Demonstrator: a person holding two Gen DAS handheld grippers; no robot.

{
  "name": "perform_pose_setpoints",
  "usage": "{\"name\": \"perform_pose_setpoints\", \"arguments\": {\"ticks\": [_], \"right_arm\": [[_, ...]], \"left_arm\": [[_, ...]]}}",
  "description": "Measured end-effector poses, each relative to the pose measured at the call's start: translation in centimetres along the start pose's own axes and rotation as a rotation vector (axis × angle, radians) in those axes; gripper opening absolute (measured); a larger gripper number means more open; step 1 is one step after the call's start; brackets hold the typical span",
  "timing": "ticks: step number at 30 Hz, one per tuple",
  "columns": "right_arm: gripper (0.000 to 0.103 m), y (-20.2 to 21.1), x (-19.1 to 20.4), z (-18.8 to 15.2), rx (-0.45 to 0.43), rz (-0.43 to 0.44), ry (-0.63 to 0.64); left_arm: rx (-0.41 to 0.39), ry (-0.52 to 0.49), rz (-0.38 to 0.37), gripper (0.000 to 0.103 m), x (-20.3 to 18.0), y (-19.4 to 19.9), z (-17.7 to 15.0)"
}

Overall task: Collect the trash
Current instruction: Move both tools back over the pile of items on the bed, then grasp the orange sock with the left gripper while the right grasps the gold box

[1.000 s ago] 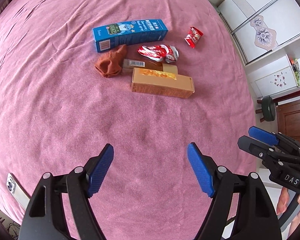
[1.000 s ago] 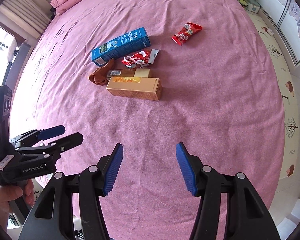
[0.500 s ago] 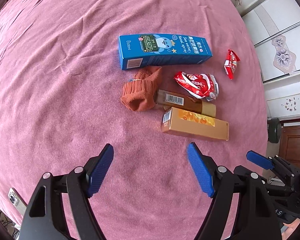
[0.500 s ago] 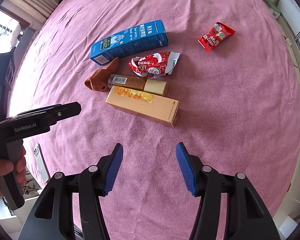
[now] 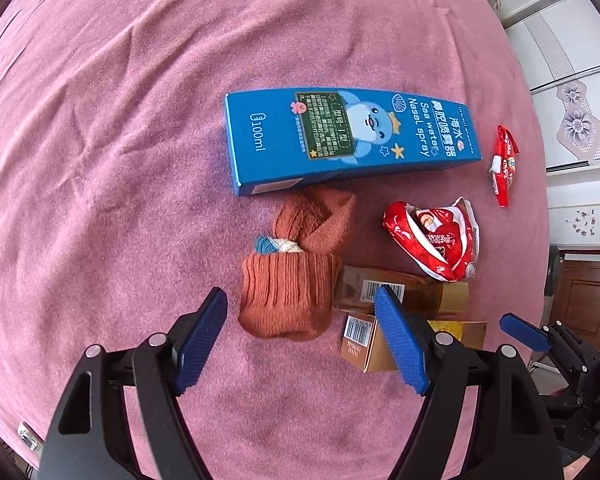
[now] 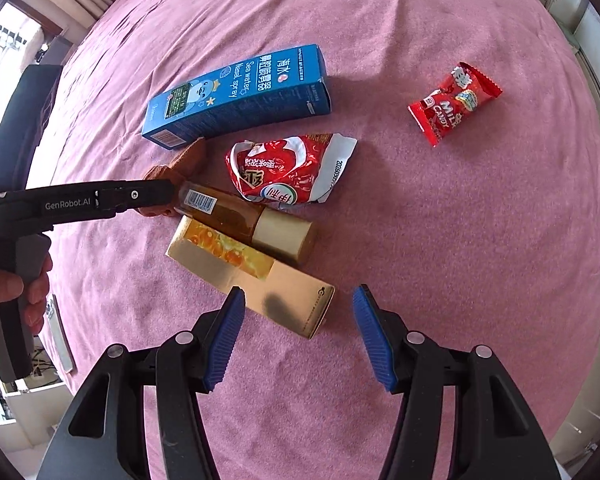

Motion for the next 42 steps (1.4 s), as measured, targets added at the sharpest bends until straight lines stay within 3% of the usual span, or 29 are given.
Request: {"name": "perform_pose_setpoints", "arguments": {"ticks": [3, 5, 10, 15, 20, 25, 34, 36, 38, 42], "right_arm": [[0.059, -0.5, 0.4, 0.5, 0.005, 0.0, 0.039], [0.059, -0.7, 0.5, 0.7, 0.006, -0.008, 0.056], [0.061, -1.2, 0.9, 1.2, 0.007, -0.015, 0.099], [0.063, -1.7, 1.5, 1.5, 0.013, -0.027, 0.185], [0.068, -2.5, 3.1, 1.7, 0.023, -0.05, 0.315], [0.068, -3.2, 4.3, 1.5, 0.058, -0.014, 0.334], [0.073, -5.3, 7.0, -0.3, 0.081, -0.077, 0.428], [0.071, -5.8, 7.4, -0.2, 0.089, -0.069, 0.409], [0.052, -6.0, 7.6, 0.0, 0.1, -0.049, 0.369], [0.043, -5.9, 7.5, -0.5, 0.124, 0.011, 0.277]], "left_arm": [[0.023, 0.016, -0.02, 0.063, 0.4, -1.1, -0.1], [0.018, 0.037, -0.058, 0.061, 0.7, -1.2, -0.3], [0.02, 0.077, -0.156, 0.042, 1.2, -1.3, -1.3], [0.027, 0.09, -0.189, 0.031, 2.3, -1.0, -1.6], [0.027, 0.094, -0.202, 0.029, 3.9, -0.4, -1.8], [0.02, 0.073, -0.175, 0.028, 3.2, 0.0, -2.2], [0.025, 0.034, -0.098, 0.027, 3.4, 0.6, -6.3], [0.026, 0.054, -0.097, 0.027, 3.5, 0.7, -7.1], [0.025, 0.078, -0.098, 0.027, 3.4, 0.6, -7.9], [0.014, 0.129, -0.102, 0.027, 3.3, 0.7, -9.0]]}}
Point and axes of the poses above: each gripper's, at about its wrist camera, not at the fingertips, and y roughly against the way its jaws point, x to its left, z to its top, the point moved 6 cm from there along -y, roughly the way its jaws point, and after that the axes turned 3 degrees about -y, right-handed, at the moved point
